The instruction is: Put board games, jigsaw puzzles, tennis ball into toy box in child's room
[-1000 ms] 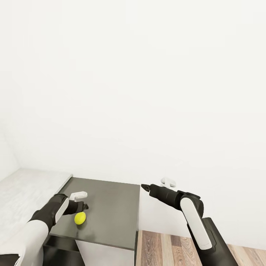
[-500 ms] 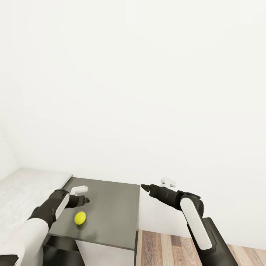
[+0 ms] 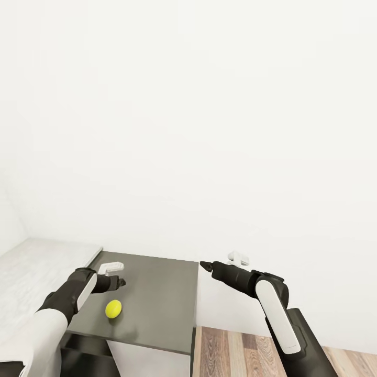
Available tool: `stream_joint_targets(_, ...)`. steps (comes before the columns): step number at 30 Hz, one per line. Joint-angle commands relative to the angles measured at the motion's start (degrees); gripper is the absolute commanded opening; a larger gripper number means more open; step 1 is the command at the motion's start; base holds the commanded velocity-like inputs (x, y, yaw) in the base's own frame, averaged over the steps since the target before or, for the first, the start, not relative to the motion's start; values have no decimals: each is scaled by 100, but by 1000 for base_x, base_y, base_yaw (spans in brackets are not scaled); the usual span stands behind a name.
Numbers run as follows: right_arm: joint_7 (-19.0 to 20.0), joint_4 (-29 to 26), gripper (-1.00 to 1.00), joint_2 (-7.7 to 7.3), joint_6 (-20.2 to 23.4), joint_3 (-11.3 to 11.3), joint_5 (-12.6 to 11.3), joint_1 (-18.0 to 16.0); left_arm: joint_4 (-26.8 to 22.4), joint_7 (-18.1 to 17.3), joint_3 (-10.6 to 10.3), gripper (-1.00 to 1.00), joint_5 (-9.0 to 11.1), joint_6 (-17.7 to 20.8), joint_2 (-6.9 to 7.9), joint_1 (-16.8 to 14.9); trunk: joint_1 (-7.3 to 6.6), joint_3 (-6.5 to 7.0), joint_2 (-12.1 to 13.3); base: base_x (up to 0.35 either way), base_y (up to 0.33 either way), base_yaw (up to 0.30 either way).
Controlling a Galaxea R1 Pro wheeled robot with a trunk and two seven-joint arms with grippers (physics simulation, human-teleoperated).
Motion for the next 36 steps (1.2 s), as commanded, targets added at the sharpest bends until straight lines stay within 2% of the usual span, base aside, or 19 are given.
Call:
stream_joint_targets(1,-60,-7,100,3,12,1,-60,-6,-6,9,-7,100,46,32,4,-4,26,-32,-55,0,0,0)
stream_joint_targets(7,-56,-17,100,-1,11,-2,-60,-11,-7,16,-12,100,38,27,17,-4,158,-139,-295,0,0,0)
stream_joint_targets(9,-43,-27,100,-27,13,-39,-74,-13,-7,17,-15,100,38,27,16,-4,158,-139,-295,0,0,0)
stream_joint_targets(12,126,-40,100,-216,25,-247,-145,-14,-7,18,-20,100,42,24,15,-4,158,-139,-295,0,0,0)
stream_joint_targets(14,590,-43,100,-402,27,-476,-266,-15,-7,18,-23,100,43,23,15,-4,158,-139,-295,0,0,0)
stream_joint_targets(15,748,-42,100,-441,26,-528,-297,-15,-7,18,-23,100,42,23,15,-4,158,-139,-295,0,0,0)
stream_joint_targets(17,1372,-40,100,-562,27,-706,-365,-15,-7,18,-26,100,43,23,8,-4,158,-139,-295,0,0,0)
stream_joint_targets(19,1702,-39,100,-622,30,-816,-379,-15,-7,18,-28,100,44,23,2,-4,180,-157,-336,0,0,0)
stream_joint_targets(22,1916,-39,100,-706,36,-910,-395,-15,-7,26,-27,100,40,24,1,-4,246,-211,-456,0,0,0)
stream_joint_targets(28,2047,-31,100,-782,41,-970,-416,-14,-2,31,-25,100,35,23,14,-4,377,-319,-697,0,0,0)
stream_joint_targets(36,2073,-30,100,-797,42,-982,-420,-15,15,28,-24,100,32,27,26,-4,553,-463,-1017,0,0,0)
